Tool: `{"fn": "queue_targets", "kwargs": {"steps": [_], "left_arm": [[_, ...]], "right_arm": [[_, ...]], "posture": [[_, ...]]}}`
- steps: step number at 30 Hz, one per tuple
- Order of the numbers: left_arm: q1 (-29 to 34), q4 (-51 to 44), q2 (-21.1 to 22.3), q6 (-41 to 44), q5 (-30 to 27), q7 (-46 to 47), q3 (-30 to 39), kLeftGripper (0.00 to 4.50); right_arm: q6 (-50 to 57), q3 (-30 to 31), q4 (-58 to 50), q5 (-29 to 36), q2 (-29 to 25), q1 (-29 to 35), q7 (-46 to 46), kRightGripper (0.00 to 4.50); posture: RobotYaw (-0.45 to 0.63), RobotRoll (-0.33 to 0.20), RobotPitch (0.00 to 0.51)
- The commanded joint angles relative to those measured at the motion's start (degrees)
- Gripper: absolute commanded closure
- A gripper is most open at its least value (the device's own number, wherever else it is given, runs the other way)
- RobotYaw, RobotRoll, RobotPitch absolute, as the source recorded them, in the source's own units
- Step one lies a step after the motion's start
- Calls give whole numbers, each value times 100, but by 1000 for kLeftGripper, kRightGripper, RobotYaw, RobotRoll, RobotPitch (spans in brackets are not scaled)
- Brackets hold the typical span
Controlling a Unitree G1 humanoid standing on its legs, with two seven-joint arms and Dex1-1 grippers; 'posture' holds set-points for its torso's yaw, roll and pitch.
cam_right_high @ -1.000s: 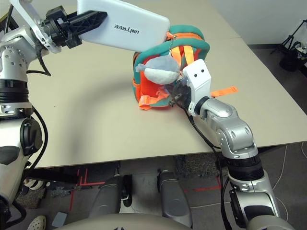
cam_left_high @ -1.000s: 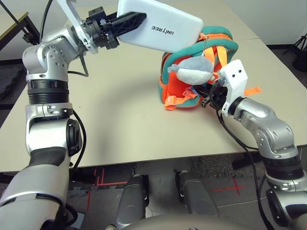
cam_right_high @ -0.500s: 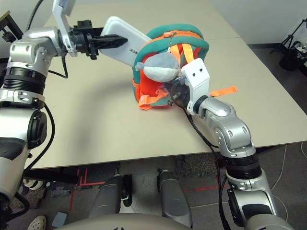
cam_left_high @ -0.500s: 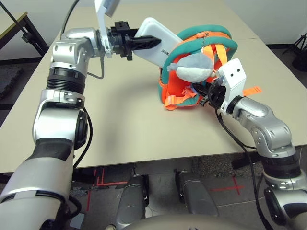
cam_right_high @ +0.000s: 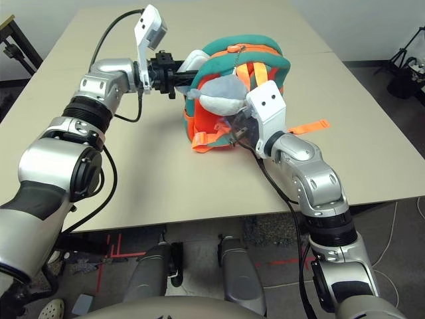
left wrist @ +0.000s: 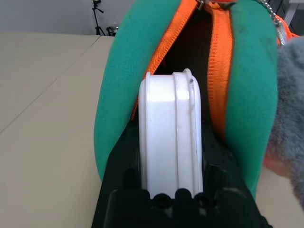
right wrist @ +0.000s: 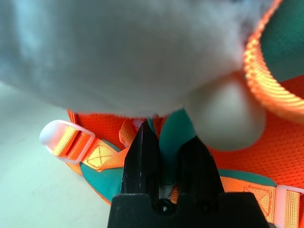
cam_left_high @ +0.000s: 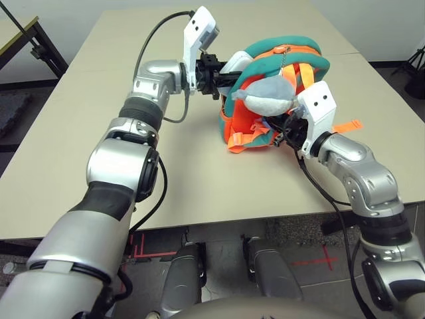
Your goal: Put the pencil case into the backpack and zip it.
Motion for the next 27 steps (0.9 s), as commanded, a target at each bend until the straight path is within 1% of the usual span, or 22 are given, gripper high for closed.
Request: {"fn": "queue_targets", "kwargs": {"steps": [1, 2, 3, 4, 6, 11, 15, 18, 20, 21, 23, 24, 25, 26, 27], "left_arm": [[-245, -76, 121, 203, -109, -139, 244, 1812], [-295, -155, 192, 319, -181, -220, 335, 1372], [-332, -228, 254, 421, -234, -289, 408, 1054], [-355, -280, 290, 493, -258, -334, 461, 600], [-414, -568, 505, 810, -394, -517, 594, 0], [-310, -1499, 916, 1615, -672, -623, 761, 0], [68, -2318, 1177, 2181, -716, -554, 656, 0], [352, -2794, 1266, 2561, -736, -528, 552, 0], [617, -3118, 1355, 2854, -694, -490, 429, 374], [756, -3272, 1413, 2942, -638, -506, 323, 645], [954, -3474, 1457, 3031, -558, -360, 203, 1352], [1000, -3530, 1458, 3063, -555, -286, 190, 1798], [1050, -3573, 1465, 3078, -543, -242, 161, 2117], [1098, -3615, 1477, 3090, -531, -214, 122, 2633], [1137, -3656, 1479, 3101, -531, -183, 96, 3047]], "right_arm": [[115, 231, 124, -39, 32, 86, 107, 4297], [112, 232, 127, -45, 32, 88, 113, 4297], [110, 235, 129, -51, 32, 90, 118, 4297], [108, 234, 131, -55, 32, 91, 124, 4297], [96, 249, 151, -72, 32, 87, 151, 4297], [53, 275, 231, -108, 50, 45, 204, 4297], [14, 300, 287, -145, 84, 22, 240, 4298], [-1, 301, 308, -160, 96, 15, 253, 4298], [-14, 304, 327, -172, 105, 4, 264, 4299], [-20, 306, 333, -179, 111, 0, 268, 4299], [-26, 310, 342, -192, 122, -10, 277, 4299], [-27, 311, 344, -197, 126, -13, 280, 4299], [-27, 312, 344, -201, 128, -13, 284, 4299], [-25, 314, 341, -206, 132, -12, 287, 4299], [-23, 316, 338, -210, 135, -10, 290, 4299]], "posture": [[-240, 0, 119], [-236, 0, 120], [-236, 0, 120], [-232, 0, 121], [-226, 0, 121], [-214, 0, 123], [-206, 0, 123], [-206, 0, 123], [-205, 0, 124], [-205, 0, 124], [-204, 0, 125], [-204, 0, 125], [-205, 0, 126], [-205, 0, 126], [-205, 0, 126]]}}
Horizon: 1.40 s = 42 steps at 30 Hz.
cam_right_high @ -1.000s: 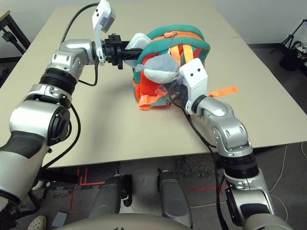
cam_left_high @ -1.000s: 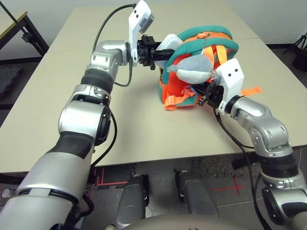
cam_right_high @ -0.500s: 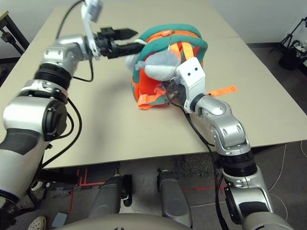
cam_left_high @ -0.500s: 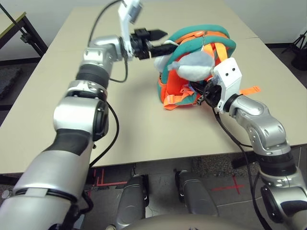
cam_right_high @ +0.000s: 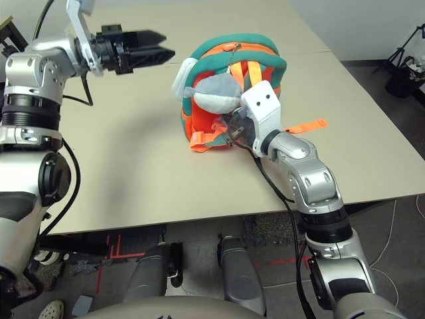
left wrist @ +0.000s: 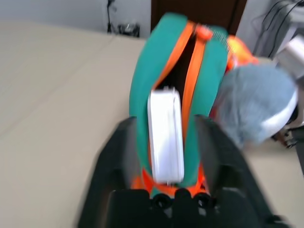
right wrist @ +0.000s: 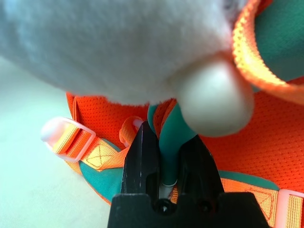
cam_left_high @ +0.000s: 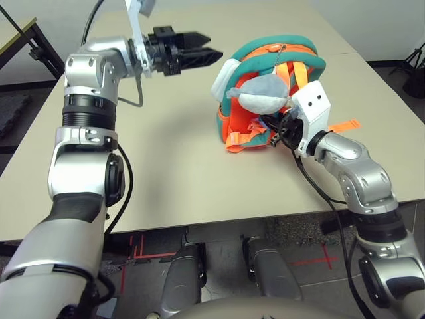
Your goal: Put the pencil case into the backpack and zip it.
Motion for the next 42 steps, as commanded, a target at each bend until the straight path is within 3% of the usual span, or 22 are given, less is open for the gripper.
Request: {"fn": "queue_targets", "kwargs": {"steps": [1, 4, 17, 24, 29, 36, 39, 42], "left_arm": [[115, -271, 71, 103, 53, 130, -133, 3417], [198, -378, 18, 164, 1, 216, -161, 4500], [265, 113, -398, -271, 231, 462, -500, 4500], [-232, 1576, -1075, -1494, 848, 782, -857, 4500], [-546, 2423, -1438, -2115, 1024, 1029, -737, 4500], [-612, 2224, -1340, -2173, 738, 843, -317, 4500], [-542, 1488, -1051, -1768, 416, 414, -99, 3847], [-472, 814, -855, -1342, 146, 158, 16, 2717]], "right_arm": [[132, 247, 145, -7, 42, 76, 126, 4299], [137, 250, 138, -16, 42, 82, 132, 4299], [160, 260, 97, -47, 63, 87, 119, 4302], [134, 292, 156, -85, 107, 31, 126, 4302], [104, 310, 175, -158, 133, 2, 144, 4302], [112, 282, 145, -206, 139, 19, 148, 4302], [102, 288, 154, -210, 144, 34, 161, 4302], [84, 295, 177, -207, 138, 31, 176, 4302]], "posture": [[-206, 0, 125], [-206, 0, 125], [-212, 0, 128], [-216, 0, 127], [-230, 0, 122], [-231, 0, 122], [-222, 0, 126], [-215, 0, 129]]}}
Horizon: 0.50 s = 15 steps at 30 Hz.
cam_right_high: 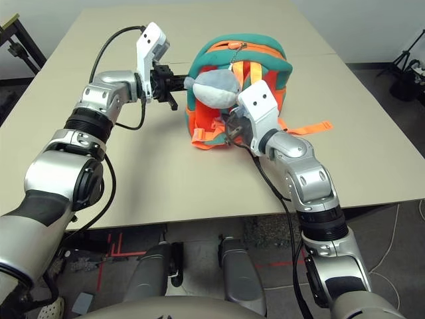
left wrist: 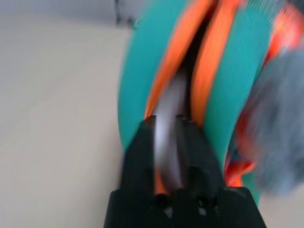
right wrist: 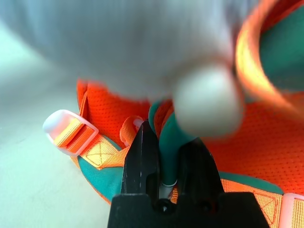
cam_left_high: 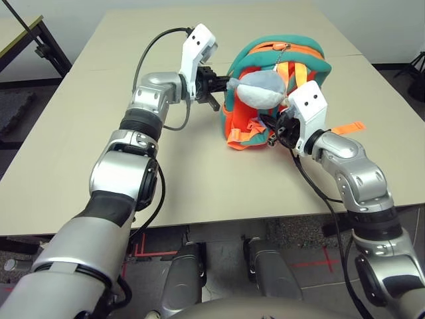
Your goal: Put the pencil case into the backpack and zip it.
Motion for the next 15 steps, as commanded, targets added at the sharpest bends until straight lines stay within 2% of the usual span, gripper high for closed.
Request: {"fn": "queue_targets", "kwargs": {"steps": [1, 7, 15], "left_arm": [[-2, -891, 229, 534, -420, -393, 141, 2326], [-59, -2330, 673, 1417, -1007, -591, 232, 0], [274, -3550, 775, 2155, -1222, -831, -433, 0]], "right_arm": [[111, 200, 129, 17, 16, 82, 125, 4302], [76, 223, 186, 11, 17, 73, 156, 4302], [47, 242, 229, -5, 37, 59, 153, 4303]], "posture": [[-215, 0, 129], [-205, 0, 128], [-209, 0, 123]]}}
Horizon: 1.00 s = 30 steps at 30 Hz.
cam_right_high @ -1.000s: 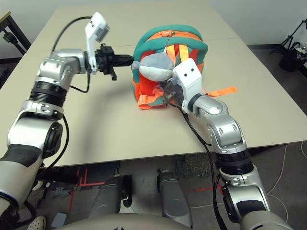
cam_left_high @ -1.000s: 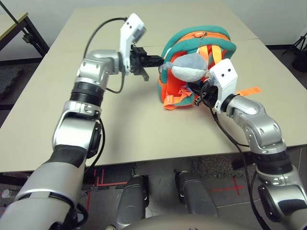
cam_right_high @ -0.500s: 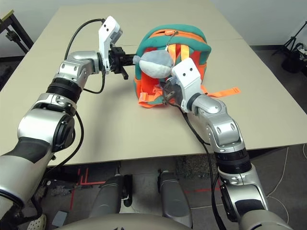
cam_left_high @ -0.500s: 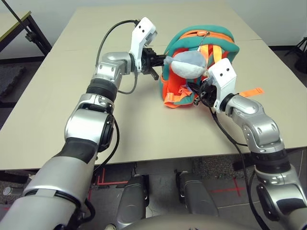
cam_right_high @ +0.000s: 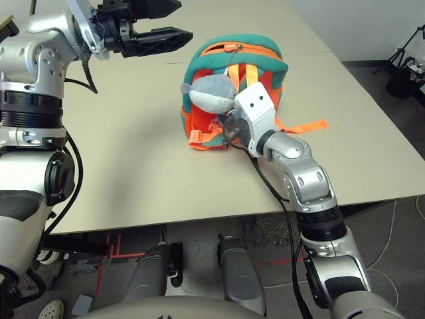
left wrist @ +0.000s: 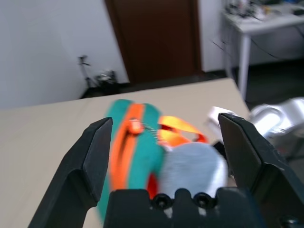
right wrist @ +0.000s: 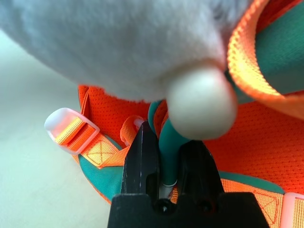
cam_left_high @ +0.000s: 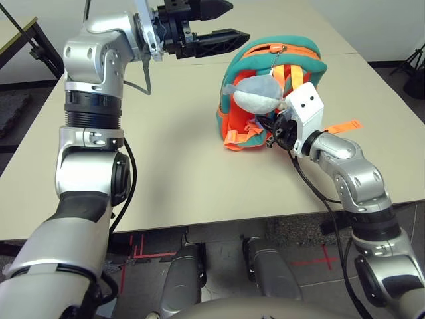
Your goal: Put the pencil case into the backpack and zip it.
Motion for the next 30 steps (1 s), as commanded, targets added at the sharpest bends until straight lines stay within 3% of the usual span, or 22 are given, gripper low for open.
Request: {"fn": "queue_targets", "kwargs": {"steps": [1, 8, 18, 27, 30], "left_arm": [[224, -452, 45, 248, 8, -123, -466, 0], [408, -348, -14, -114, 489, 65, -1061, 0], [435, 348, -100, -1199, 1657, 353, -1846, 0], [504, 711, -292, -1500, 1943, 347, -1956, 0], [484, 761, -322, -1480, 1884, 312, -1847, 627]], "right_arm": [[94, 213, 189, -1, 37, 61, 113, 4303], [124, 202, 130, -6, 49, 77, 80, 4303], [131, 206, 117, -8, 75, 75, 61, 4303], [117, 188, 130, -17, 115, 81, 30, 4303], [118, 187, 120, -16, 120, 91, 26, 4303]], "posture": [[-209, 0, 123], [-220, 0, 118], [-222, 0, 120], [-226, 0, 121], [-227, 0, 123]]}}
